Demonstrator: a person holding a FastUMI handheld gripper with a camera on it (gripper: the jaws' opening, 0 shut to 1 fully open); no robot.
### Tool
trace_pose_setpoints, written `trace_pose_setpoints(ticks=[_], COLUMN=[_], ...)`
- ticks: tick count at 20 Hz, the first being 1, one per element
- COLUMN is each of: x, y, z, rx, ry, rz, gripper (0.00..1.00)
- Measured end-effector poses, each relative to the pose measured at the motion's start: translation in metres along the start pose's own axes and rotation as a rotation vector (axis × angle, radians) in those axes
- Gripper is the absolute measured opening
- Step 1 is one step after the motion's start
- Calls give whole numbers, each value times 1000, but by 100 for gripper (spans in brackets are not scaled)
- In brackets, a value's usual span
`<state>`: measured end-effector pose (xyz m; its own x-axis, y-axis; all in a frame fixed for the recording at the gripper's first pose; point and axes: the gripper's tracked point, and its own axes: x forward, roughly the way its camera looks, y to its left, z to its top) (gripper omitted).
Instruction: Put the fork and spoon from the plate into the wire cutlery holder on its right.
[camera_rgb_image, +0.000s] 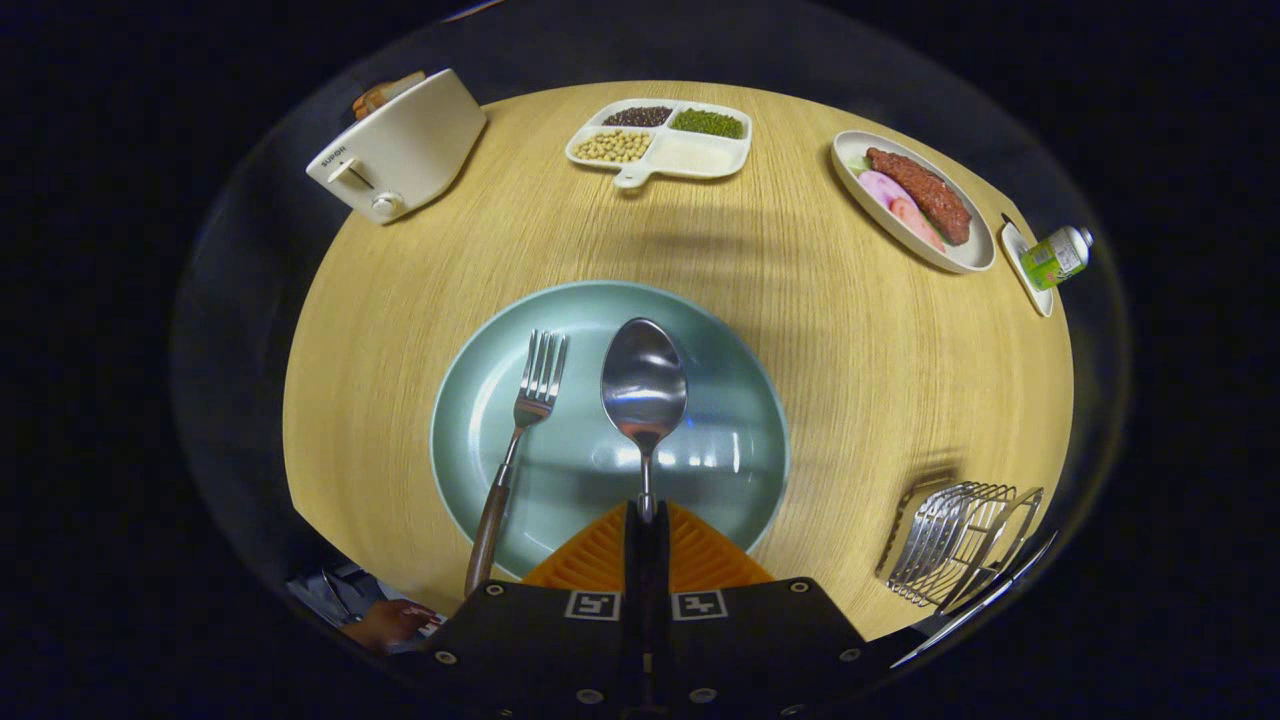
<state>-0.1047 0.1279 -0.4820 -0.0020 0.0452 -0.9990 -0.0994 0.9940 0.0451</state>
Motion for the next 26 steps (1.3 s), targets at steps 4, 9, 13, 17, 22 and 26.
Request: trace_pose_setpoints(ticks=[4,9,13,17,22,26], x=[-44,-94,-118,-122,-118,-108], y=[-25,-75,-133,-173,-193,-195], z=[2,-5,-23,-51,-79,-90], rx=[22,97,163,194,194,183], ry=[-81,-185,-214,-186,-139,-98], rz=[-11,-39,-103,-139,-141,-117], gripper=[4,4,4,4,4,4])
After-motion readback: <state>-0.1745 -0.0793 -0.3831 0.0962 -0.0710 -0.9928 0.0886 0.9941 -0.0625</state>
